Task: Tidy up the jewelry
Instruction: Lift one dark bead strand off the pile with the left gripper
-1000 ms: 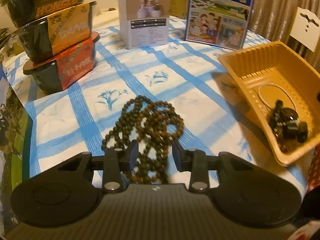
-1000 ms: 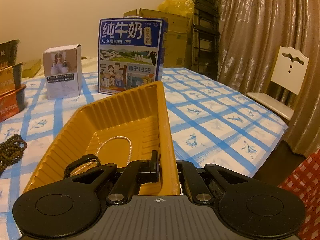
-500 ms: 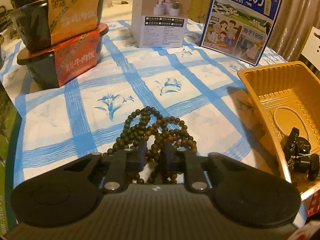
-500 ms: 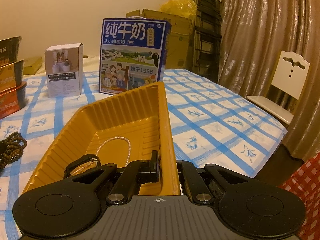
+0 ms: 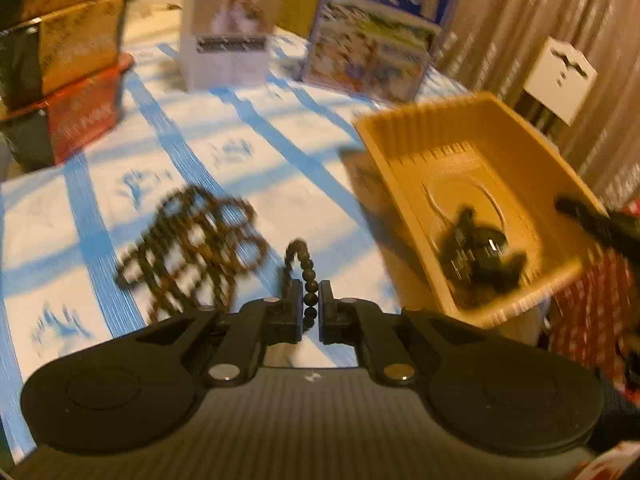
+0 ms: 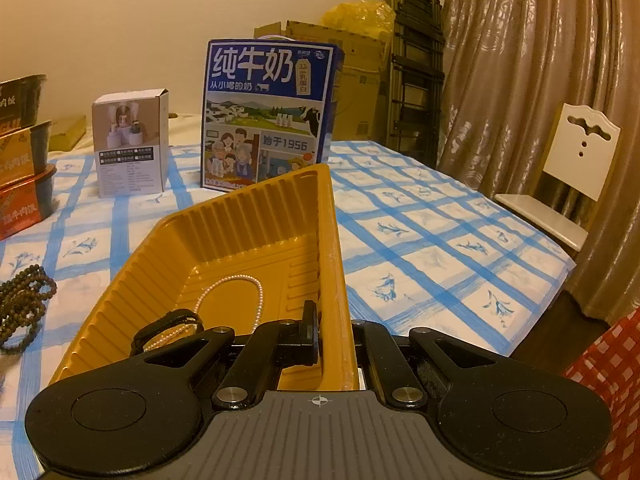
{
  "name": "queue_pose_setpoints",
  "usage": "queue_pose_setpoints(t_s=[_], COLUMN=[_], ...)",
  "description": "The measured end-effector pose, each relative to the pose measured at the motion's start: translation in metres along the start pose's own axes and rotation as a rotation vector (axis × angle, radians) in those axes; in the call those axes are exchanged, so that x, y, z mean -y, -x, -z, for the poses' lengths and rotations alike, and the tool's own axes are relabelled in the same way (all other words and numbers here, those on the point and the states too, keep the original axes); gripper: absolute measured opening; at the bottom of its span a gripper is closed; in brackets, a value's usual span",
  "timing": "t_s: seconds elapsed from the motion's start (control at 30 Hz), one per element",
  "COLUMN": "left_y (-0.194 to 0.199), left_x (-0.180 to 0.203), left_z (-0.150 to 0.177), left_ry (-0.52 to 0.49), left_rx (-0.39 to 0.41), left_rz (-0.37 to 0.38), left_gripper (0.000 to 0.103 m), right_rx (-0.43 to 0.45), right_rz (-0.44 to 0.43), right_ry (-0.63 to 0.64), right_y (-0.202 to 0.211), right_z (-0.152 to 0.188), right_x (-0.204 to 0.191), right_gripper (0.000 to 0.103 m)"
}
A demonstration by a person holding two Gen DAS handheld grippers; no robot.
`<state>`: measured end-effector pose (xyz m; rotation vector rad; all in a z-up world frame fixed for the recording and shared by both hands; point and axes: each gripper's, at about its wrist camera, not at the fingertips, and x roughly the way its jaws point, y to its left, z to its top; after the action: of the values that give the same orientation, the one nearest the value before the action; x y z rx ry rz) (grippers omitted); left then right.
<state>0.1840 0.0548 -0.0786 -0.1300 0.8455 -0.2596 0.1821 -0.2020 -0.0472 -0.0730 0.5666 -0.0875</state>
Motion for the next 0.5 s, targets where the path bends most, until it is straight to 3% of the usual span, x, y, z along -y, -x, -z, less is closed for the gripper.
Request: queue_pose_setpoints(t_s=[0.1,0.5], left_y=[-0.001,-0.006], left_x=[0.003,0.000], left_z=[0.014,0.016], left_ry=[-0.004,-0.024], left_rx=[-0.052,-0.036], left_rz=[0.014,-0.043], left_gripper=[0.006,0.006], right_rx=[-0.001,0.004], right_rz=[-0.001,-0.002], right_ry=[0.000,-0.001], right_y=[0.001,0.001], right_z=[0.000,0.002], right_x=[0.000,0.000], right_gripper=[0.004,0.004])
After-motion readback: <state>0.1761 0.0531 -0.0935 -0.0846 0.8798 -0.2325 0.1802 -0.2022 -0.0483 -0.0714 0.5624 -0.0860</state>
